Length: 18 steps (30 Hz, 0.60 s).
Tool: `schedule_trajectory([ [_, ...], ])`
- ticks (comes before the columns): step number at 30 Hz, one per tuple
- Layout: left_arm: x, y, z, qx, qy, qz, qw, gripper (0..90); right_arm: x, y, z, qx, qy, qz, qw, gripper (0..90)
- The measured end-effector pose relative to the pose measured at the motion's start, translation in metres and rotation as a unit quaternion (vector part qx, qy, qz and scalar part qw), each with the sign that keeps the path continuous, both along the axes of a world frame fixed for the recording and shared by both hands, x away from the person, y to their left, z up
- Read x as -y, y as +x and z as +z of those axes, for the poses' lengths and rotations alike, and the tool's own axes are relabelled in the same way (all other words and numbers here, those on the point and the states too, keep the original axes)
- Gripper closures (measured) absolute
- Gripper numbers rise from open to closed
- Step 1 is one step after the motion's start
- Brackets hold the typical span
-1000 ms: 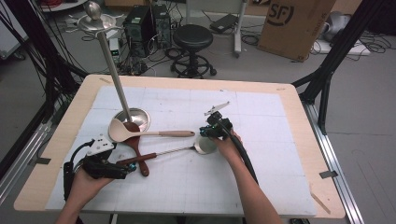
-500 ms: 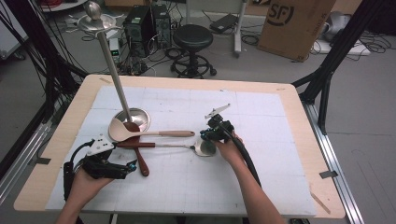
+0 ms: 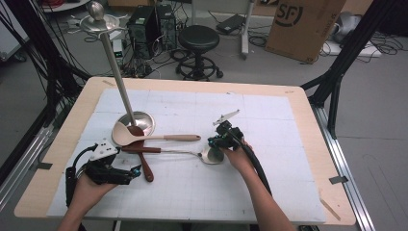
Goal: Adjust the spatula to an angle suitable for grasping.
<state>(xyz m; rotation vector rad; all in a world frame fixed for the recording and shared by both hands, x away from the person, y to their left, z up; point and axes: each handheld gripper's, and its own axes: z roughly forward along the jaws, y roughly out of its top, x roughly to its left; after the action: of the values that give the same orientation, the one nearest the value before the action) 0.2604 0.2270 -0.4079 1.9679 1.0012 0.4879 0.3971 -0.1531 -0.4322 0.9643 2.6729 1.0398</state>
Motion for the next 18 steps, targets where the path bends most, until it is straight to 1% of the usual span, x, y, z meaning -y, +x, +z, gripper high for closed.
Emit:
schedule_trajectory([
  [2,0.000,0.000,0.000,0.000,0.000,0.000,1.0000,2.0,0.001,-0.003,0.001,-0.003,-0.002,-0.003,1.0000,89.4],
  [18,0.000,0.000,0.000,0.000,0.001,-0.001,1.0000,2.0,0.011,-0.021,0.001,-0.006,0.000,0.009,0.9999,89.4],
])
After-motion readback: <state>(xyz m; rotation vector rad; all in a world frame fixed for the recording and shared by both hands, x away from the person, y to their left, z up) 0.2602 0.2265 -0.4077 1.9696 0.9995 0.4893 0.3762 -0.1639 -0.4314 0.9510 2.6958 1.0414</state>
